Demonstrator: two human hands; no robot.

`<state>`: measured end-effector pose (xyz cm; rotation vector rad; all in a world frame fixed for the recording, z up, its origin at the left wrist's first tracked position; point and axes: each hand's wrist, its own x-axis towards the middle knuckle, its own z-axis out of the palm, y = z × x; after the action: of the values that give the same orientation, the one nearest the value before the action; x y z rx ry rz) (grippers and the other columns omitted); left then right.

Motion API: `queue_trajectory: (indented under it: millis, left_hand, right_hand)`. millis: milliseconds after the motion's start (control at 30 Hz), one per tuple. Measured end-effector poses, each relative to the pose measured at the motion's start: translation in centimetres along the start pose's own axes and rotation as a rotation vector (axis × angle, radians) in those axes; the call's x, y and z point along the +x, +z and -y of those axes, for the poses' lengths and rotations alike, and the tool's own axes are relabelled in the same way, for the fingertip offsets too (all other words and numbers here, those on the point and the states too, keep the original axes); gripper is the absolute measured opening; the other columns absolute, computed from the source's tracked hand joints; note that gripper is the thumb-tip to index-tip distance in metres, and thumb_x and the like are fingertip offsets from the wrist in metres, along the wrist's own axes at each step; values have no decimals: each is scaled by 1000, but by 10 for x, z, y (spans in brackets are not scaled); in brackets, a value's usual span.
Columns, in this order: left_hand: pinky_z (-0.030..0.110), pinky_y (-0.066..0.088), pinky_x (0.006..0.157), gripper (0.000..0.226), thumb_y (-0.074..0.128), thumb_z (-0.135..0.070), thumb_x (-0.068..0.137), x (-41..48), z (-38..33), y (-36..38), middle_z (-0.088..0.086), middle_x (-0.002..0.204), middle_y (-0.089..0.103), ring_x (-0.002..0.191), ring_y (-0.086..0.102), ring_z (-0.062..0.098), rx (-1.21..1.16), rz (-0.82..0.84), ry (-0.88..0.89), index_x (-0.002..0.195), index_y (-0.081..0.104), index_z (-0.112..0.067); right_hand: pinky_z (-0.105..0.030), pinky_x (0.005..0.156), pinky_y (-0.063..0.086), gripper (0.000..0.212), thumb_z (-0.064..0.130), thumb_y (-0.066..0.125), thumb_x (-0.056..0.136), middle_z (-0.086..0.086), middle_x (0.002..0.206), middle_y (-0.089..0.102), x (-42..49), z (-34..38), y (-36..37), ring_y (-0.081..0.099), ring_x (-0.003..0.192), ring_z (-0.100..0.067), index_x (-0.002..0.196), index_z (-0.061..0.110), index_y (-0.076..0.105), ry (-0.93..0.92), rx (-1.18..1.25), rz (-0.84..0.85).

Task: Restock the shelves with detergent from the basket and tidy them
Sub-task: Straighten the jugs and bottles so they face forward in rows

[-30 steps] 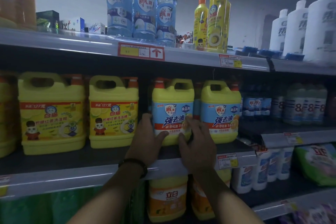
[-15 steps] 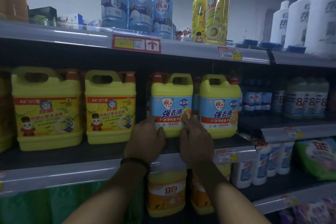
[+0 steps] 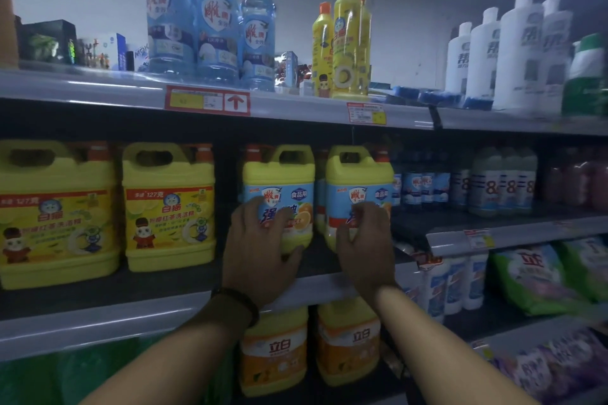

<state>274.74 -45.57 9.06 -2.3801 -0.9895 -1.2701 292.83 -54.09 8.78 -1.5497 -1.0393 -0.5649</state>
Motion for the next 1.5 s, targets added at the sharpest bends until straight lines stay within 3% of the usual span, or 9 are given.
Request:
queue_trajectory:
  millis: [200, 300, 400, 467, 567, 800, 933, 1167, 1500]
  left_hand:
    - [77, 18, 120, 83, 49, -72, 89, 3, -20, 22, 19, 175, 1, 160, -11, 49, 141, 50, 44, 163, 21, -47]
    - [80, 17, 118, 85, 47, -75, 88, 1, -21, 26, 15, 176, -5, 160, -16, 48, 154, 54, 36, 163, 19, -48]
    - [80, 20, 117, 88, 46, -75, 86, 1, -22, 27, 16, 176, -7, 159, -13, 49, 172, 71, 3, 164, 22, -42]
    - [80, 24, 115, 93, 46, -75, 85, 2, -23, 27, 17, 175, -13, 158, -13, 54, 173, 87, -37, 166, 18, -38]
    - [76, 39, 110, 95, 47, -74, 86, 1, -24, 27, 16, 172, -27, 155, -16, 58, 147, 112, -45, 167, 13, -38]
    - [72, 42, 112, 96, 47, -75, 85, 2, -21, 29, 14, 172, -30, 153, -23, 58, 109, 134, -27, 166, 9, -40]
    - [74, 40, 113, 96, 49, -75, 85, 2, -20, 30, 14, 172, -27, 154, -21, 59, 92, 136, -26, 166, 12, -40]
    - [74, 37, 114, 97, 55, -68, 83, 0, -16, 25, 9, 173, -25, 156, -21, 52, -17, 136, -33, 164, 22, -28]
    - [70, 30, 121, 103, 52, -58, 87, 0, -13, 29, 10, 170, -33, 158, -20, 48, -165, 117, -100, 167, 3, -16]
  right_hand:
    - [-43, 111, 44, 73, 20, 81, 85, -18, 139, 46, 38, -22, -30, 47, 132, -37, 146, 4, 43, 300, 63, 52]
    - [-49, 114, 44, 84, 27, 87, 78, -12, 135, 47, 50, -34, -26, 48, 130, -31, 146, 10, 42, 369, 99, 132]
    - [-29, 88, 61, 76, 27, 90, 75, 1, 121, 61, 59, -41, -20, 65, 109, -16, 136, 21, 45, 424, 223, 184]
    - [-8, 60, 53, 65, 12, 86, 85, 7, 110, 64, 65, -47, -17, 64, 90, 1, 129, 23, 40, 440, 294, 260]
    - [-10, 58, 45, 67, 10, 86, 86, 8, 108, 64, 71, -56, -17, 60, 83, 6, 129, 24, 35, 469, 326, 301]
    - [-44, 87, 64, 106, 80, 94, 32, 2, 122, 68, 70, -88, -4, 72, 105, -19, 120, 30, 62, 429, 168, 267]
    - [-37, 80, 57, 76, 39, 98, 67, 1, 110, 65, 46, -39, -23, 66, 93, -21, 117, 19, 45, 510, 190, 177]
    - [-47, 82, 53, 90, 64, 81, 72, -16, 120, 54, 15, 7, 5, 61, 110, -39, 130, 7, 40, 487, -171, -135]
    - [-44, 82, 56, 76, 69, 48, 88, -10, 114, 62, 1, -2, 17, 66, 98, -32, 132, 7, 47, 141, -231, 39]
